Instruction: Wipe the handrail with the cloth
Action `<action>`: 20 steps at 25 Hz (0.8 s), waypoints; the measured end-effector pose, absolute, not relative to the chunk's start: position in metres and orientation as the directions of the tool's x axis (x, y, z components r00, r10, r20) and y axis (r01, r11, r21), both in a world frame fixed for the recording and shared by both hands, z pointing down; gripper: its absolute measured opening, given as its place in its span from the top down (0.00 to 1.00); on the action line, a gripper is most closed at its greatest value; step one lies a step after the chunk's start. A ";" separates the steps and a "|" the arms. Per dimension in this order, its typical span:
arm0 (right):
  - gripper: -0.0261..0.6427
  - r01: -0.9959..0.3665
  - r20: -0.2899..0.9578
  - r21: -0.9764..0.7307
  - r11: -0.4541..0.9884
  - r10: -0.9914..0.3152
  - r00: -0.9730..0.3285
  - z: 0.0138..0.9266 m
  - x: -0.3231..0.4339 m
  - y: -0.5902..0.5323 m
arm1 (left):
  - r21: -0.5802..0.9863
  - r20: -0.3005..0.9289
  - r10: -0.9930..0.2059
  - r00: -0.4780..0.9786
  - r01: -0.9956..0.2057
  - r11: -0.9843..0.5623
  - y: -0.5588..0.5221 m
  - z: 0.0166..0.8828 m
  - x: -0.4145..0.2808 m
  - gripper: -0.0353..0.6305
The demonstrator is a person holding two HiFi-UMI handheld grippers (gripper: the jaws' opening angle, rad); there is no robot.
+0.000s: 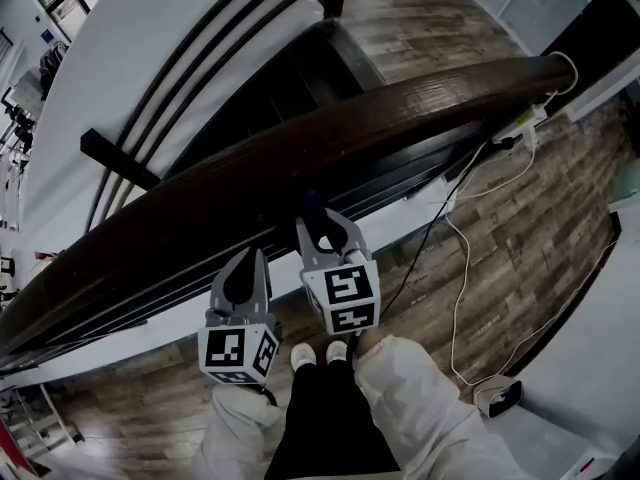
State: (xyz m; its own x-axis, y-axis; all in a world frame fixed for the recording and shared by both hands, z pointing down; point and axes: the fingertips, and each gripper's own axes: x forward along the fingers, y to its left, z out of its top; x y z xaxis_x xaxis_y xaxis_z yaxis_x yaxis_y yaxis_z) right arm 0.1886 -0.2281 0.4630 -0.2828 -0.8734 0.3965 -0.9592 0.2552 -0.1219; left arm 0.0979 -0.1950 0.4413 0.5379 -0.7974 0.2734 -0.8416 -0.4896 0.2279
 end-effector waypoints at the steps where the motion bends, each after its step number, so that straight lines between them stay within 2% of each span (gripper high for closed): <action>1: 0.86 -0.962 0.398 -0.121 0.245 -0.876 -0.273 0.464 0.191 -0.228 | 0.233 0.272 -0.792 0.547 -0.836 -0.498 -0.195 0.442 0.100 0.95; 5: 0.86 -0.966 0.416 -0.135 0.219 -0.873 -0.255 0.466 0.197 -0.231 | 0.248 0.268 -0.782 0.563 -0.824 -0.509 -0.199 0.444 0.102 0.95; 20: 0.86 -0.949 0.428 -0.130 0.288 -0.847 -0.316 0.466 0.253 -0.240 | 0.205 0.287 -0.801 0.525 -0.850 -0.484 -0.211 0.432 0.160 0.95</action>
